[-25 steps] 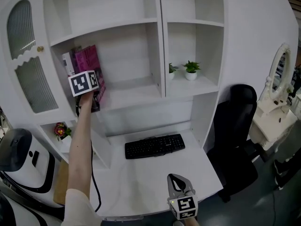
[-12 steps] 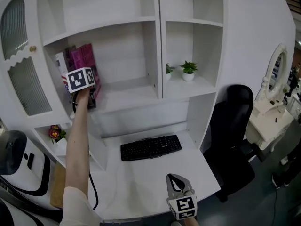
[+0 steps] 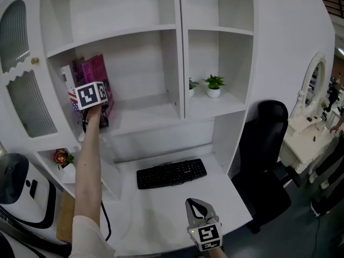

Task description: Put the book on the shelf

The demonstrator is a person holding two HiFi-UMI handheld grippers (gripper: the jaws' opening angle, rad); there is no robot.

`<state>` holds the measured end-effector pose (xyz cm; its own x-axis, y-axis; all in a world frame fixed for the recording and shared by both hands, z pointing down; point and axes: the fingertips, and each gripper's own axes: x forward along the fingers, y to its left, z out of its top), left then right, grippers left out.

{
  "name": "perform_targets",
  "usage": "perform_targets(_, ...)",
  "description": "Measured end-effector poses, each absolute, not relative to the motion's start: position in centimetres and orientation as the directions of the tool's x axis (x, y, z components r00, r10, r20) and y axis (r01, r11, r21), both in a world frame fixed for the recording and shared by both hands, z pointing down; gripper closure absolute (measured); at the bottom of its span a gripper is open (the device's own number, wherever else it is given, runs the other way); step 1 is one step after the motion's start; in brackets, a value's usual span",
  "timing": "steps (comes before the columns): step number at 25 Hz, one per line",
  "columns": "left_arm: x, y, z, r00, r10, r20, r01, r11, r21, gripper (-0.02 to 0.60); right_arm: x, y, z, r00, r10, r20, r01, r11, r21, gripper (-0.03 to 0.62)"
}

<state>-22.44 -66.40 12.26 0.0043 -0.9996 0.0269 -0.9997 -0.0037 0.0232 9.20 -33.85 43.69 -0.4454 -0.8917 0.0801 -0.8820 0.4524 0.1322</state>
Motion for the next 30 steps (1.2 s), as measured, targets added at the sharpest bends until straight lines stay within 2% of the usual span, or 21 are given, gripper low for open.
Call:
perform_targets(12,-22.8,-66.1,11.9,-0.016,-1.000,0.026,-0.999,0.017,0.038,0.426,8.9,-33.3,42.0,-0.446,-0.893,0.059,-0.882,0.450,0.141,0.594)
perform_targets(15,-22.3,-65.1,11.1,-0.014,-1.000,-0.010,-0.999,0.014,0.044,0.334,9.7,-33.0,42.2,-0.432,-0.900,0.059,-0.887,0.436,0.152,0.594)
perform_targets(20,-21.4,-62.2,9.4,-0.011,-0.998,-0.061,-1.000,0.012,-0.026,0.243,9.4,-31.8,40.8,-0.443,-0.896,0.027,-0.884,0.441,0.154,0.594)
perform_targets(30,-18.3,-50.8,4.1,0.113,-0.956,-0.270,-0.987,-0.076,-0.143,0.230,6.4,-28.2,38.8,-0.511,-0.859,-0.033,-0.849,0.499,0.174,0.594)
